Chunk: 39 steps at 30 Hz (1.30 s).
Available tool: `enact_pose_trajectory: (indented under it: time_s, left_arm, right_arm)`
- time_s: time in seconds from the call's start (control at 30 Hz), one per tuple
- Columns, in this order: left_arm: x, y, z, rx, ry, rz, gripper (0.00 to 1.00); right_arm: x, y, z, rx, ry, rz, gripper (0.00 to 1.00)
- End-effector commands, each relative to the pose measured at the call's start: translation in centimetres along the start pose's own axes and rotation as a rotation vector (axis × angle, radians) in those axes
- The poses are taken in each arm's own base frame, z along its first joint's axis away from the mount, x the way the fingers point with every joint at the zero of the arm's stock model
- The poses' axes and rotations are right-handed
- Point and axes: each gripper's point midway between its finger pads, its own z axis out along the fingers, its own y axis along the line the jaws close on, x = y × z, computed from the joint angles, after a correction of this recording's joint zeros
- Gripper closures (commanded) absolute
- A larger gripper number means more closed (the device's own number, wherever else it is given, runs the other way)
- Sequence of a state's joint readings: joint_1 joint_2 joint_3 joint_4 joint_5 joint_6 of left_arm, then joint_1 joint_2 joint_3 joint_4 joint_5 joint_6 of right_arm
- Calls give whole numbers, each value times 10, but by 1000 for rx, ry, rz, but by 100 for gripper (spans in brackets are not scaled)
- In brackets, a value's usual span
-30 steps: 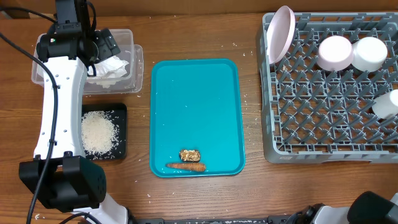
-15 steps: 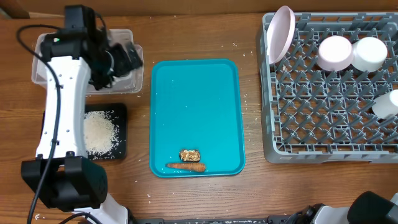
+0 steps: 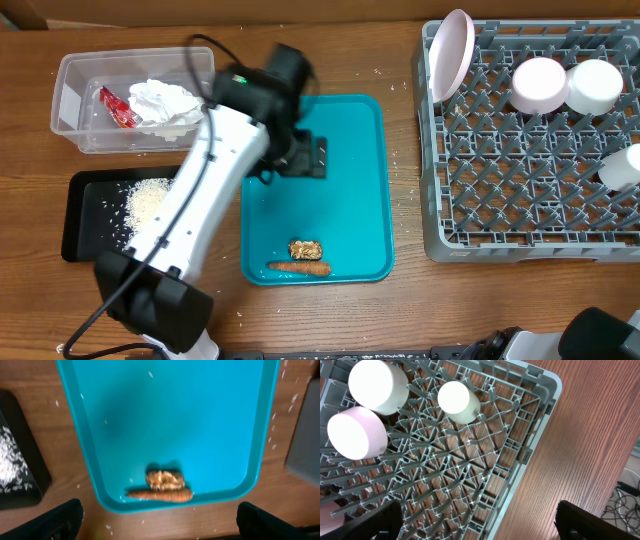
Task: Sort waste into correct bins and load items into the dishwasher
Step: 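Swing the left gripper over the teal tray above the snack piece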
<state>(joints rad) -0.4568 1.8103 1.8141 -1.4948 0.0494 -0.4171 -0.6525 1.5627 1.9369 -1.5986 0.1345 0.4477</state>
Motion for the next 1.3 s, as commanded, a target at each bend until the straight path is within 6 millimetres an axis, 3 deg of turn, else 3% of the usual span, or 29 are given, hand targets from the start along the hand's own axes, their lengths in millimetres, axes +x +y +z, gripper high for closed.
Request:
enact_pose_trajectory:
  time_s: [0.0, 0.13, 0.37, 0.57, 0.63, 0.67, 0.87, 1.17, 1.27]
  left_arm:
    - [13, 0, 2, -117, -9, -19, 0]
    - [30, -1, 13, -192, 20, -9, 0]
    - [65, 20, 48, -270, 145, -68, 0]
    - [97, 11, 67, -108, 174, 5, 0]
    - [97, 0, 71, -13, 134, 74, 0]
    - [87, 0, 77, 3, 47, 98, 0]
    - [70, 9, 95, -55, -34, 101, 0]
    - [71, 10, 136, -97, 55, 177, 0]
    - [82, 0, 152, -34, 143, 251, 0]
  right_arm:
    - [0, 0, -2, -1, -8, -2, 0]
    - [0, 0, -2, -1, -8, -2, 0]
    - [0, 0, -2, -1, -8, -2, 0]
    - [0, 0, -2, -1, -8, -2, 0]
    - [0, 0, -2, -1, -8, -2, 0]
    - [0, 0, -2, -1, -8, -2, 0]
    - [0, 0, -2, -1, -8, -2, 0]
    - [0, 0, -2, -2, -8, -2, 0]
    - [0, 0, -2, -1, -8, -2, 0]
